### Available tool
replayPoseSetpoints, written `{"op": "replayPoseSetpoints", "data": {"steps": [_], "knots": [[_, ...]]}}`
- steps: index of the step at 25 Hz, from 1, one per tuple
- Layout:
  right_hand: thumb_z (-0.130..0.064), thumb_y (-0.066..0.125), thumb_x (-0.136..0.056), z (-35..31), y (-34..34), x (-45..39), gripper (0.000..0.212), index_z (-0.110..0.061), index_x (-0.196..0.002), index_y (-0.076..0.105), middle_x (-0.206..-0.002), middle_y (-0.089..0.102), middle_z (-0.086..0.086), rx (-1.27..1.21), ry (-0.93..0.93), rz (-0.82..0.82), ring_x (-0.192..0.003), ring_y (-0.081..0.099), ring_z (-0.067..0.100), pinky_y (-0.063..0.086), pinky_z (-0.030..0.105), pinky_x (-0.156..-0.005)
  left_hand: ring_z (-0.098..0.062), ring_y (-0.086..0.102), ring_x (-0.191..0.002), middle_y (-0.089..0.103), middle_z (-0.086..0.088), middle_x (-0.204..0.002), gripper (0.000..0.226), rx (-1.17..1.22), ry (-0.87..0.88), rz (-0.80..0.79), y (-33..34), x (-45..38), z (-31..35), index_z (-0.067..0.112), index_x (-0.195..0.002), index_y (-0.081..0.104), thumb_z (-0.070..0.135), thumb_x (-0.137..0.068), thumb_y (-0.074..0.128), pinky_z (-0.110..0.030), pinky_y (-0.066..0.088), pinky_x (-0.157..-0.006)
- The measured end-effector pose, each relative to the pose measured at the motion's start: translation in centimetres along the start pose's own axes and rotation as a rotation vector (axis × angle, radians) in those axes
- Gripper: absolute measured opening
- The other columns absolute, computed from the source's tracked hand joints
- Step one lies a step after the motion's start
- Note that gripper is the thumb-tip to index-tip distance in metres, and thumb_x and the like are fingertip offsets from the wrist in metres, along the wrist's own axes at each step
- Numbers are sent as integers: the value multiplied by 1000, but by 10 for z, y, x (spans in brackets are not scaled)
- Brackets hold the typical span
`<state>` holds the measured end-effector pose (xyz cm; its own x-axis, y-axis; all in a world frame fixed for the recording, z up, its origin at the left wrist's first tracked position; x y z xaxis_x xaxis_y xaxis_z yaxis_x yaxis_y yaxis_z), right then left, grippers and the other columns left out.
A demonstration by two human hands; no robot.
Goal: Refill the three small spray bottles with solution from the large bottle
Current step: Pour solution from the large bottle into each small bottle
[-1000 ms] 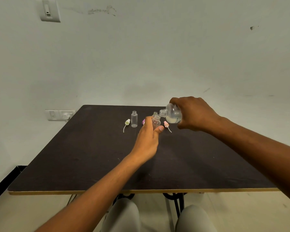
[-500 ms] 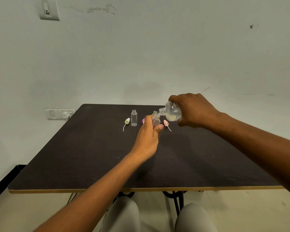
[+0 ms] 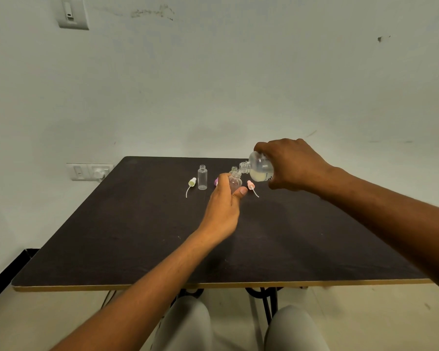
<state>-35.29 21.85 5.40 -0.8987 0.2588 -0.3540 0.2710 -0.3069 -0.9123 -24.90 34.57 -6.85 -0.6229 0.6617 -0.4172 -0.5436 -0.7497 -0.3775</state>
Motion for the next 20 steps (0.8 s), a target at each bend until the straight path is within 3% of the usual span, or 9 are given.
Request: {"op": "replayPoseSetpoints", "data": {"steps": [5, 10, 18, 20], "knots": [[-27, 79, -69, -1, -3, 0, 56, -28, -119, 56, -99, 66, -4, 1, 16, -15, -83, 49, 20, 37, 34, -74, -22, 59, -107, 61, -6, -119, 23, 13, -2, 8, 0, 0, 1, 14, -123, 45, 29, -106, 51, -29, 41, -80], [-27, 80, -68, -2, -3, 0, 55, -28, -118, 56, -98, 66, -4, 6, 16, -28, -87, 56, 23, 37, 34, -74, -21, 59, -107, 60, -6, -121, 27, 13, -3, 0, 1, 2, 1, 15, -127, 43, 32, -106, 49, -32, 45, -83], [-26, 80, -69, -3, -5, -1, 56, -28, -119, 55, -100, 66, -4, 40, 36, -55, -83, 50, 20, 36, 34, -74, -20, 57, -97, 59, -8, -114, 23, 2, -6, 2, 1, 3, 2, 15, -122, 43, 31, -107, 49, -32, 44, -74], [-25, 80, -69, -4, -5, -1, 55, -28, -118, 56, -99, 66, -3, 39, 36, -57, -82, 49, 21, 36, 34, -74, -21, 58, -100, 59, -7, -117, 24, 0, -10, 3, 1, 3, 3, 15, -124, 43, 31, -107, 49, -34, 47, -78]]}}
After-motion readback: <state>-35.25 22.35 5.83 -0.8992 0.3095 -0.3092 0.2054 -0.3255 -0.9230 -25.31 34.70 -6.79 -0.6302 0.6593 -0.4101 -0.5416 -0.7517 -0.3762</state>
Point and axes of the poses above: each hand's wrist, its own x-axis away from the middle knuckle, its own y-axis out of the palm, z = x × y, the point moved 1 cm from there along -x, towards the middle knuckle
